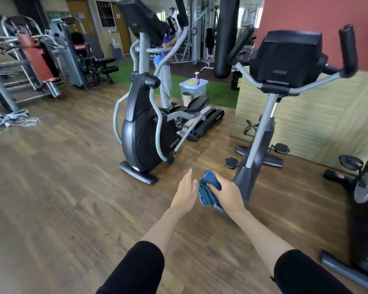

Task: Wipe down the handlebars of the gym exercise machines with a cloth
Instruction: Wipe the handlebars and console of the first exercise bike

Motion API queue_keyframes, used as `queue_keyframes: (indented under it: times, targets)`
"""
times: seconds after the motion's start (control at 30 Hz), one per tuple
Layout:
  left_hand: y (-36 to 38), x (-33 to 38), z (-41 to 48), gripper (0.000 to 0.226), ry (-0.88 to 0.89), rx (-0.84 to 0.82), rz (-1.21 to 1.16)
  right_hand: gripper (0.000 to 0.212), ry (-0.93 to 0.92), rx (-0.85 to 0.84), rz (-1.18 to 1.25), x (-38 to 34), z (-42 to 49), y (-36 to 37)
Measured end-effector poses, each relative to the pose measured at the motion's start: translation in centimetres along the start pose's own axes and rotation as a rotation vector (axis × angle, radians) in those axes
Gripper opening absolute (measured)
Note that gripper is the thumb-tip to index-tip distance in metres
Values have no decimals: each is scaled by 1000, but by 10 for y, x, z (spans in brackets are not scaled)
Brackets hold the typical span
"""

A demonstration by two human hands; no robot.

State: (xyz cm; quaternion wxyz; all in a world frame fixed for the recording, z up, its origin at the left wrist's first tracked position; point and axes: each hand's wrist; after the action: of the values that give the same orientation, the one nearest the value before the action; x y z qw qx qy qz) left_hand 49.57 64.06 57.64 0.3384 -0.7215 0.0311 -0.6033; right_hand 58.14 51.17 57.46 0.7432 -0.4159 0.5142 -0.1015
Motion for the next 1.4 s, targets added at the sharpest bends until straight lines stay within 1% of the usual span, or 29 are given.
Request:
queue_keyframes:
  times: [0.1, 0.27, 0.47, 0.7, 0.8, 1.03, 1.13, 1.23, 1.4]
  targets:
    - [-7, -2, 38, 53, 26, -2, 9, 43, -5, 15, 65, 0, 37, 7]
    - [-27, -19, 158, 54, 55, -18, 68, 41, 0, 18, 65, 10, 149, 36]
    - [-56, -26, 293, 54, 92, -73, 123, 39, 51, 77, 61, 4, 269, 55]
    - [-71, -23, 420, 53, 130, -116, 101, 39, 47, 134, 82, 5, 392, 66]
    - [-76, -21, 475, 53, 143, -112, 93, 39, 40, 145, 55, 12, 448, 71]
    - [-82, -14, 602, 53, 179, -101, 64, 37, -27, 180, 84, 28, 569, 78]
    - [-83, -11, 653, 52, 184, -98, 35, 35, -63, 216, 52, 34, 617, 77]
    - [-83, -10, 697, 52, 208, -135, 42, 34, -86, 259, -16, 36, 654, 76]
    - [-81, -8, 769, 52, 296, -204, 100, 36, -8, 324, -128, 48, 712, 81]
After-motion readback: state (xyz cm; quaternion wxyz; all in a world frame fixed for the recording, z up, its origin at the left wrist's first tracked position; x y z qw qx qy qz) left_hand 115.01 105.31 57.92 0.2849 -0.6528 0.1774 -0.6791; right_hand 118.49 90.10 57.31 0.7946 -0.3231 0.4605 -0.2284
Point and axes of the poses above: each hand's wrist, its own z-axis towards the middle knuckle, its own y-axis out of the palm, x = y × z
